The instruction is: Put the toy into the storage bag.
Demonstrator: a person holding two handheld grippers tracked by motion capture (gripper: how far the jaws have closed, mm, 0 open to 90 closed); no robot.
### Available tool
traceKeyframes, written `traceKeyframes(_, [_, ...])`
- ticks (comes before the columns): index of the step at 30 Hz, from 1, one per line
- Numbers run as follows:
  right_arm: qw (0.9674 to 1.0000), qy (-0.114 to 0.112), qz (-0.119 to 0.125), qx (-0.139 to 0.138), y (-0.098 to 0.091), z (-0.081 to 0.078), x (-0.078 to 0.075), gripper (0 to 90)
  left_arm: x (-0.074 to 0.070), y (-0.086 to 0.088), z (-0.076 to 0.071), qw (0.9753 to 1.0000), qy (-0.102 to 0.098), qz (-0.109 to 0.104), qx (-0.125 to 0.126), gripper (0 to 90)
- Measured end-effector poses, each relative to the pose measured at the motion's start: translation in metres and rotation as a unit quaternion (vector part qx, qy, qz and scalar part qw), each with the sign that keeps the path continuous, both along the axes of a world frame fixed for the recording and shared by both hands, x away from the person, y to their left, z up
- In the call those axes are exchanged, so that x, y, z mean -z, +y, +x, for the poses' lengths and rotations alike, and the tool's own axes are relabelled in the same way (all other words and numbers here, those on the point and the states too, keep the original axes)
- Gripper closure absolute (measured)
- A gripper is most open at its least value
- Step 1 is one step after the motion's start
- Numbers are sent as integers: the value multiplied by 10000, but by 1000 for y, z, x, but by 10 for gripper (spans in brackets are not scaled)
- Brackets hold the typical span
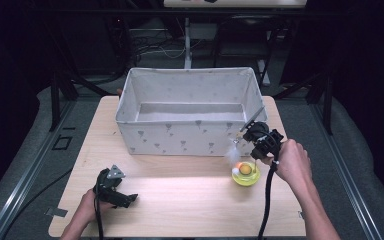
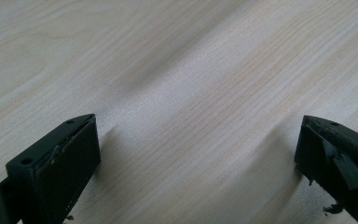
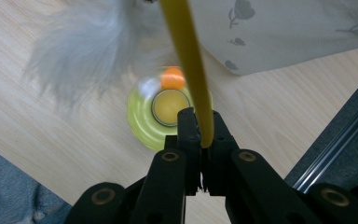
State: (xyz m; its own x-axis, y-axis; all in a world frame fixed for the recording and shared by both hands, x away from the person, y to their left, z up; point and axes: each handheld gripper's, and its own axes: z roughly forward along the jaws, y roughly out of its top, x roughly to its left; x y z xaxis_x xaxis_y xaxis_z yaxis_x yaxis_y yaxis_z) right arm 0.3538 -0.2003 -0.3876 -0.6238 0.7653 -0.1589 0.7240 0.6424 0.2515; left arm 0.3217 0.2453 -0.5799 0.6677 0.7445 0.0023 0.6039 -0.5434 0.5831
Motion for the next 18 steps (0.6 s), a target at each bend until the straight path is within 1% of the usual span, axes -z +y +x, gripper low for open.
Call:
traceKeyframes(4, [10000, -39, 30, 10, 2, 0, -3, 876, 0, 0, 0, 10000, 0, 0, 1, 0])
traceKeyframes(5, [10000, -11, -23, -6, 3, 1, -7, 876, 0, 0, 0, 10000, -1, 0, 1, 0])
traceKeyframes(9, [10000, -44, -55, -27, 5, 1, -12, 875, 0, 0, 0, 10000, 0, 1, 1, 0])
traceKeyframes(12, [10000, -86, -11, -48, 7, 1, -15, 875, 0, 0, 0, 10000, 0, -1, 1, 0])
traceKeyframes(13, [9999, -75, -75, -80, 9, 1, -18, 875, 0, 0, 0, 10000, 0, -1, 0, 0])
traceKeyframes(18, [9998, -115, -106, -134, 12, 2, -23, 875, 0, 0, 0, 10000, -1, -1, 0, 0])
